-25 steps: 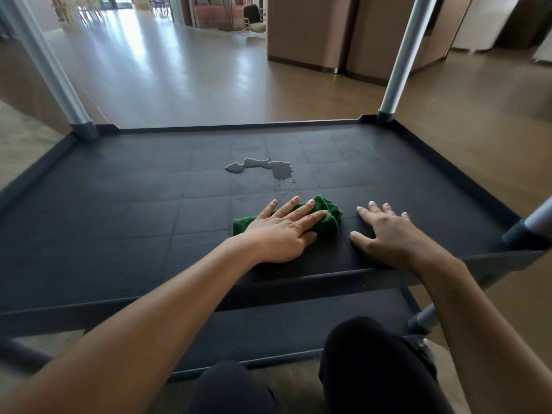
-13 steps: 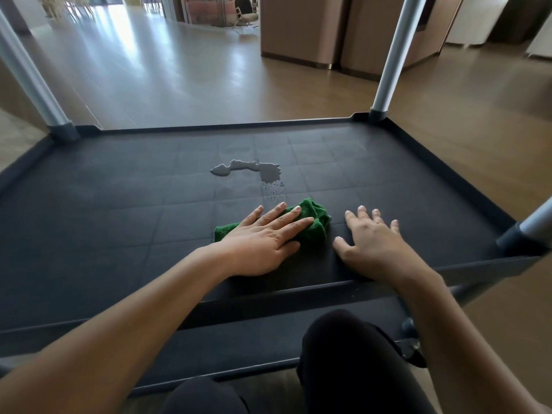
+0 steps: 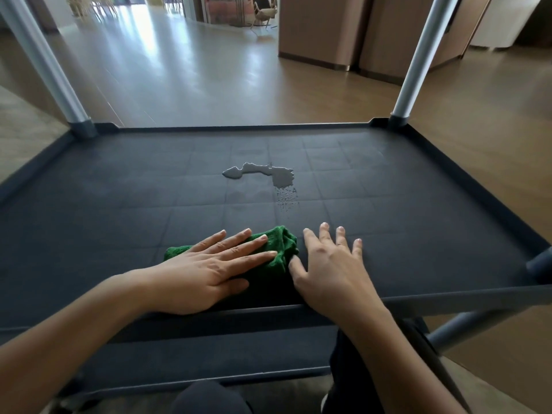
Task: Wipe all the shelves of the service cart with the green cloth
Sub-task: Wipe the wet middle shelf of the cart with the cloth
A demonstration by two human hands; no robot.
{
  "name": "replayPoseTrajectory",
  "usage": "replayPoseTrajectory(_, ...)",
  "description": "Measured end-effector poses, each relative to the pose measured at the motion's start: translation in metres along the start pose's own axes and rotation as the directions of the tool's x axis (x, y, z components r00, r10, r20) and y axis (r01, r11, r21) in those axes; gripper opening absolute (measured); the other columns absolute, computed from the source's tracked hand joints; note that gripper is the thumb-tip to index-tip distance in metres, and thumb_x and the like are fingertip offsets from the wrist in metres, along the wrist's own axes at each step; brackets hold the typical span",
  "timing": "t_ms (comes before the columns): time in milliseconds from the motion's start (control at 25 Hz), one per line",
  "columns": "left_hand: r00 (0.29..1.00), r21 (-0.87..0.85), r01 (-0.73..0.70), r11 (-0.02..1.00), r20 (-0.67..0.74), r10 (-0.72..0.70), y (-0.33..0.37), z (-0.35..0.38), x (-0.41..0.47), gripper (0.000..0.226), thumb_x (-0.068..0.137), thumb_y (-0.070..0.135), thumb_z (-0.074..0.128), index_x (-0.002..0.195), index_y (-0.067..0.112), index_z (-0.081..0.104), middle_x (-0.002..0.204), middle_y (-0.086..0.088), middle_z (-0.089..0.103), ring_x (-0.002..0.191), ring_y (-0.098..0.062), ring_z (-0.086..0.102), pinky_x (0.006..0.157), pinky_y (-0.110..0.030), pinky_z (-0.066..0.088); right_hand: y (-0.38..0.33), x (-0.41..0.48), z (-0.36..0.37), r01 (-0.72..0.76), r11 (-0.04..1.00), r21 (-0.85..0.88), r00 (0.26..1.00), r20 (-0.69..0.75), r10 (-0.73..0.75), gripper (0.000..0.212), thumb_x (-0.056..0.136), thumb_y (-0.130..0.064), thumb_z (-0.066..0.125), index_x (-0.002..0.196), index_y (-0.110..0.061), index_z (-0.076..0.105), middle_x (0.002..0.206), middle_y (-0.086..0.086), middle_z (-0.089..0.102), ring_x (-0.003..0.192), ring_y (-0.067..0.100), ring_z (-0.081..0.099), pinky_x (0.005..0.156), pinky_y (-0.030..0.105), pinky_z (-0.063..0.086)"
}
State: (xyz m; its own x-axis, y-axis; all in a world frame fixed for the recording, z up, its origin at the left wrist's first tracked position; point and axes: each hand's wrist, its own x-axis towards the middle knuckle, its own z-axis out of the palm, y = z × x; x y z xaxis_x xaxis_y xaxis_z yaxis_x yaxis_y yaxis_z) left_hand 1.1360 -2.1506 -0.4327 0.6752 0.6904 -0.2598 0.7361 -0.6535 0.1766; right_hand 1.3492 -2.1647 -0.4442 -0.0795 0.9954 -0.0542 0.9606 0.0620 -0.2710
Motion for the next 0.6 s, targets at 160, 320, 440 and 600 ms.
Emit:
replayPoseTrajectory(160,0.999,0.005,0.016,1.0,-0.043,-0.015,-0.005,0.0,0.008,0.053,0.077,0.075,-0.001,0.127,0.07,-0.018,0.143,0.039,-0.029,0.132,0.012,-0.033,0.109,-0.022,-0.025,0.003,0.002,0.003,0.007,0.998,-0.057,1.0,0.023,-0.006,0.065,0.096,-0.05,0.024,0.152,-0.023,0.005,0.159,0.009,-0.001,0.146,0.03,-0.008,0.115,0.052,-0.006)
replayPoseTrajectory(320,0.99,0.027,0.104,0.994,-0.101,-0.101,-0.029,-0.01,0.044,0.055,0.078,0.072,0.003,0.128,0.063,-0.018,0.143,0.036,-0.025,0.134,0.006,-0.031,0.111,-0.026,-0.022,0.006,0.001,0.003,0.011,0.997,-0.078,1.0,0.029,-0.008,0.065,0.095,-0.053,0.021,0.152,-0.025,0.002,0.16,0.007,-0.004,0.146,0.027,-0.009,0.116,0.05,-0.006)
replayPoseTrajectory(440,0.981,0.029,0.163,0.986,-0.111,-0.159,-0.056,-0.017,0.075,0.05,0.09,0.065,0.012,0.131,0.058,-0.015,0.146,0.032,-0.02,0.134,0.005,-0.028,0.112,-0.027,-0.019,0.01,0.001,0.001,0.017,0.998,-0.059,1.0,0.011,-0.016,0.065,0.095,-0.055,0.022,0.151,-0.028,0.004,0.16,0.004,-0.002,0.146,0.024,-0.009,0.117,0.047,-0.006)
replayPoseTrajectory(600,0.958,0.018,0.246,0.969,-0.154,-0.241,-0.087,-0.026,0.111,0.053,0.097,0.058,0.019,0.143,0.051,-0.005,0.154,0.027,-0.012,0.136,0.005,-0.02,0.113,-0.029,-0.016,0.012,0.001,0.003,0.02,0.999,-0.038,1.0,-0.015,-0.021,0.066,0.093,-0.056,0.023,0.151,-0.029,0.006,0.16,0.003,0.0,0.146,0.022,-0.008,0.118,0.046,-0.004)
